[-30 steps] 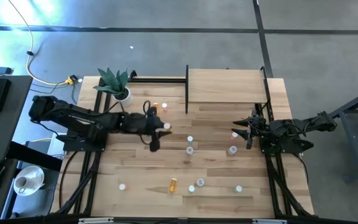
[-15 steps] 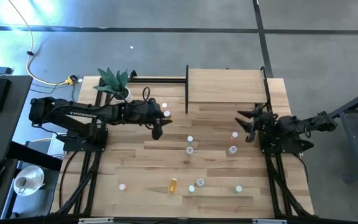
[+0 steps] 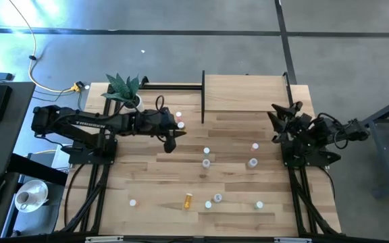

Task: Pick and place medicine bottles onto shelf by color
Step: Put the left yellow pill bottle on the shelf

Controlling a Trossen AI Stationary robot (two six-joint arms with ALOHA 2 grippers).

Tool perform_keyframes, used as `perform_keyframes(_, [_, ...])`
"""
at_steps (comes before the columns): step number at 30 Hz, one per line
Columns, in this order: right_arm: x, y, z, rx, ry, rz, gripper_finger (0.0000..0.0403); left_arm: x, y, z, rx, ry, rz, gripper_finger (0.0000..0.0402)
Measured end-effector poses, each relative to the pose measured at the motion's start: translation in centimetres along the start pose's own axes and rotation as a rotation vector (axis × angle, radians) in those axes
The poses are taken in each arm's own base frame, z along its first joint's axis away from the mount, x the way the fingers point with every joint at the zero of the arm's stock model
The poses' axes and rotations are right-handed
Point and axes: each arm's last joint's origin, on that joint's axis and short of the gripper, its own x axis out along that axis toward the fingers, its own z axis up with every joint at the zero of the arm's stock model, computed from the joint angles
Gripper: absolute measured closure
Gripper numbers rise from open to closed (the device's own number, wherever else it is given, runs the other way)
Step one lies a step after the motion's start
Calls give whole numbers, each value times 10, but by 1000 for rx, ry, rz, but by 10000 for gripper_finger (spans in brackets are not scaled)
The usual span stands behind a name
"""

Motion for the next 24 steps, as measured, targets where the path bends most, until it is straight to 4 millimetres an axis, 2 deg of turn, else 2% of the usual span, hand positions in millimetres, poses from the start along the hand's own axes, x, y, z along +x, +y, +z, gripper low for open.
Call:
perform_keyframes(5, [14, 7, 13, -84, 48, -9, 242, 1, 9, 3, -10, -18, 30, 312])
perform_keyframes(8, [23, 15, 14, -133, 112, 17, 242, 1, 11, 3, -15, -18, 41, 312])
perform_keyframes(12, [29, 29, -1, -203, 246, 126, 242, 1, 12, 2, -23, -6, 43, 312])
perform_keyframes(17, [35, 46, -18, -180, 340, 246, 242, 0, 7, -2, -28, 29, 30, 312])
perform_keyframes(24, [50, 64, -27, -185, 313, 261, 242, 0, 1, -3, -17, 32, 11, 312])
